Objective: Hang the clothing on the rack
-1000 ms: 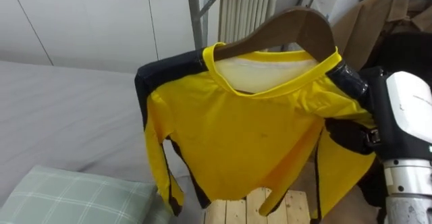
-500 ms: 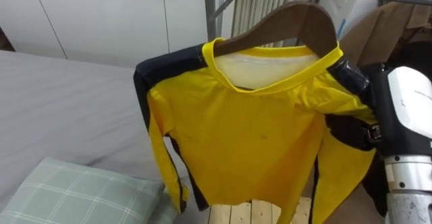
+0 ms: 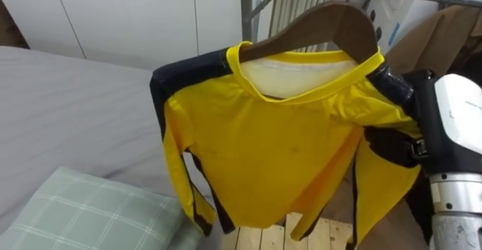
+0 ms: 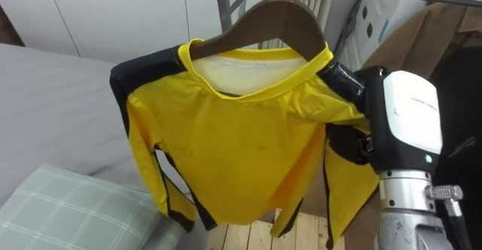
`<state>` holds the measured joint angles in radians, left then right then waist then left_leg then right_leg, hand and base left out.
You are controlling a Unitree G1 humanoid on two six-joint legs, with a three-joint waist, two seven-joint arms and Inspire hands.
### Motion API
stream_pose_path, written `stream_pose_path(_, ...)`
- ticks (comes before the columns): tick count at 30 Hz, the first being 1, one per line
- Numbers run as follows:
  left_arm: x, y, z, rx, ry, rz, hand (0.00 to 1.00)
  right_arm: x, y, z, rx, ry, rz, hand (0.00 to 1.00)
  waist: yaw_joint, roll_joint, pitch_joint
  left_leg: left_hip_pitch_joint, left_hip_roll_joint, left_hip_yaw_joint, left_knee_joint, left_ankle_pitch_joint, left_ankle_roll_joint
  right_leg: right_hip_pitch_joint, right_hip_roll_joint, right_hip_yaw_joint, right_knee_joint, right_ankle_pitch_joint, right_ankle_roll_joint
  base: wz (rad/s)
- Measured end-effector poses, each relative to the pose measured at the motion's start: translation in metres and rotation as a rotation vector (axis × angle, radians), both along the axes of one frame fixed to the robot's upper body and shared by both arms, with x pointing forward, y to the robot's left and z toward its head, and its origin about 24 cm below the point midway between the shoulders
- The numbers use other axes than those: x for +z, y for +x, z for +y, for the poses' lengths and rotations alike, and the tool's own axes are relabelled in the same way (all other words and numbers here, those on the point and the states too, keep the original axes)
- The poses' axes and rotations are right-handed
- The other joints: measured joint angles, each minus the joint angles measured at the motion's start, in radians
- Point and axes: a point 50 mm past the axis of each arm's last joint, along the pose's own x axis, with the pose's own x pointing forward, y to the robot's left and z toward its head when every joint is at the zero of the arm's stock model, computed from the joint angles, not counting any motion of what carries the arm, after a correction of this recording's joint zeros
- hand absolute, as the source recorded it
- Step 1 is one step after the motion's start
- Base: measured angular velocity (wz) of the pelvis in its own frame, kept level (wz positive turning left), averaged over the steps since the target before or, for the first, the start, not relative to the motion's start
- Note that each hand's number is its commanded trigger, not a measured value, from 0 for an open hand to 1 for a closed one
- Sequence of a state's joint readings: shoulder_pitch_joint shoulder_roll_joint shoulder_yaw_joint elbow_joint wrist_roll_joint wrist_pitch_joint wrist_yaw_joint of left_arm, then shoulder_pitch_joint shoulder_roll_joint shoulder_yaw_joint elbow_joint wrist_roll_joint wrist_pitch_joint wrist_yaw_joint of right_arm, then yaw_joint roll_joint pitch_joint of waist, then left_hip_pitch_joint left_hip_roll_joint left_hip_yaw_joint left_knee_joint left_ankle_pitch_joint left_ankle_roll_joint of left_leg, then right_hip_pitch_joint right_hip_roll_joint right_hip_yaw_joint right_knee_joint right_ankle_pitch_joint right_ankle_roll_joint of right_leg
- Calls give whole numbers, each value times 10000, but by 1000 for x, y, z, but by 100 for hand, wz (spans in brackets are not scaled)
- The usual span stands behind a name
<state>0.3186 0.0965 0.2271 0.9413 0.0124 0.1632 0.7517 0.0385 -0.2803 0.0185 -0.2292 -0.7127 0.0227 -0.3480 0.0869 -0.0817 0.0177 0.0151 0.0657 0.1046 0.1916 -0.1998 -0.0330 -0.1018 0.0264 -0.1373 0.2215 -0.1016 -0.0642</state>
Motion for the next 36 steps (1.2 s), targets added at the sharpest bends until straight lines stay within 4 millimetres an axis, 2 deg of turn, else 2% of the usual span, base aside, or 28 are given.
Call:
stream_pose_path(2, 0, 0, 0, -49, -44, 0, 0, -2, 0, 0, -14, 33, 40, 100, 57, 16, 12, 52, 0, -71, 94, -3, -2, 120, -51, -50, 20, -73, -7, 16)
stream_pose_path(5, -1, 0, 1, -90, -159, -9, 0, -11, 1, -2, -15, 36, 314, 100, 86, 29, 31, 105, -31, -194, 227, -47, -28, 110, -125, -196, 390, -407, -18, 19)
stream_pose_path(7, -1, 0, 0, -203, -239, -49, 0, -21, 2, -5, -90, 30, 598, 100, 72, 120, 76, 93, -14, -287, 479, -199, -68, 144, -247, -378, 732, -652, -40, 21)
stream_pose_path(8, -2, -1, -1, -287, -280, 1, 0, -22, 2, -5, -102, 17, 672, 100, 70, 140, 75, 95, -7, -289, 485, -214, -78, 154, -259, -411, 783, -685, -59, 15)
stream_pose_path(9, -3, -4, -1, -414, -392, 127, 0, -23, 2, -6, -133, 17, 717, 100, 46, 190, 99, 52, 13, -287, 482, -234, -111, 146, -293, -517, 908, -776, -91, 17)
stream_pose_path(11, -3, -8, 0, -683, -528, 302, 0, -23, 2, -7, -179, 18, 637, 100, -85, 246, 99, -85, 74, -272, 629, -263, -162, 108, -376, -822, 1062, -894, -157, 33)
stream_pose_path(13, -2, -5, 1, -1129, -541, 314, 0, -23, -2, -13, -412, -60, 526, 100, -319, 273, 62, -237, 117, -204, 794, -232, -251, 86, -505, -1139, 1280, -1124, -145, 63)
stream_pose_path(16, -2, -3, 1, -1278, -768, 213, 0, -22, -5, -21, -788, -305, 353, 100, -365, 429, -37, -200, 117, -215, 781, -126, -299, 242, -572, -1428, 1194, -1144, -152, 35)
stream_pose_path(19, -2, -3, 3, -1322, -874, 179, 0, -27, -11, -28, -1118, -324, 502, 100, -364, 500, -47, 28, 125, -202, 743, -115, -295, 614, -580, -1627, 998, -1150, -129, 19)
stream_pose_path(23, -2, -2, 4, -1362, -895, 149, 0, -31, -10, -30, -1214, -312, 624, 100, -340, 487, -45, 142, 75, -65, 668, -109, -279, 651, -667, -1660, 1030, -1254, -17, 8)
stream_pose_path(25, -2, -1, 3, -1400, -924, 142, 0, -30, -10, -30, -1229, -261, 534, 100, -329, 406, -26, 124, -61, 54, 680, -106, -208, 553, -887, -1656, 1409, -1422, 52, 2)
stream_pose_path(28, -3, -1, 2, -1479, -1053, 187, 0, -35, -8, -31, -1327, -69, 682, 100, -329, 382, -16, 89, -111, 477, 840, -194, -64, 449, -1115, -1662, 1761, -1603, 163, 6)
stream_pose_path(30, -4, -1, 2, -1494, -1152, 174, 0, -38, -8, -32, -1358, 30, 799, 100, -327, 352, 2, 84, -121, 564, 834, -221, -17, 425, -1181, -1654, 1800, -1615, 190, 0)
stream_pose_path(31, -3, -1, 3, -1487, -1124, 161, 0, -39, -8, -32, -1359, 31, 822, 100, -306, 258, 49, 78, -168, 637, 825, -234, 6, 332, -1196, -1613, 1802, -1617, 218, -8)
stream_pose_path(32, -3, -1, 3, -1473, -1107, 136, 0, -39, -8, -32, -1357, 33, 811, 100, -258, 268, 42, 77, -176, 679, 811, -235, 10, 307, -1192, -1577, 1803, -1612, 225, -13)
stream_pose_path(33, -3, -1, 5, -1444, -1079, 139, 0, -38, -7, -31, -1324, 64, 749, 100, -240, 183, 86, 70, -170, 758, 777, -230, 17, 287, -1175, -1523, 1776, -1576, 241, -18)
stream_pose_path(36, -3, 0, 8, -1285, -1029, 65, 0, -39, -3, -33, -1502, 176, 620, 100, -164, 78, 77, -131, -84, 885, 792, -234, 27, 241, -1068, -1537, 1500, -1340, 236, -8)
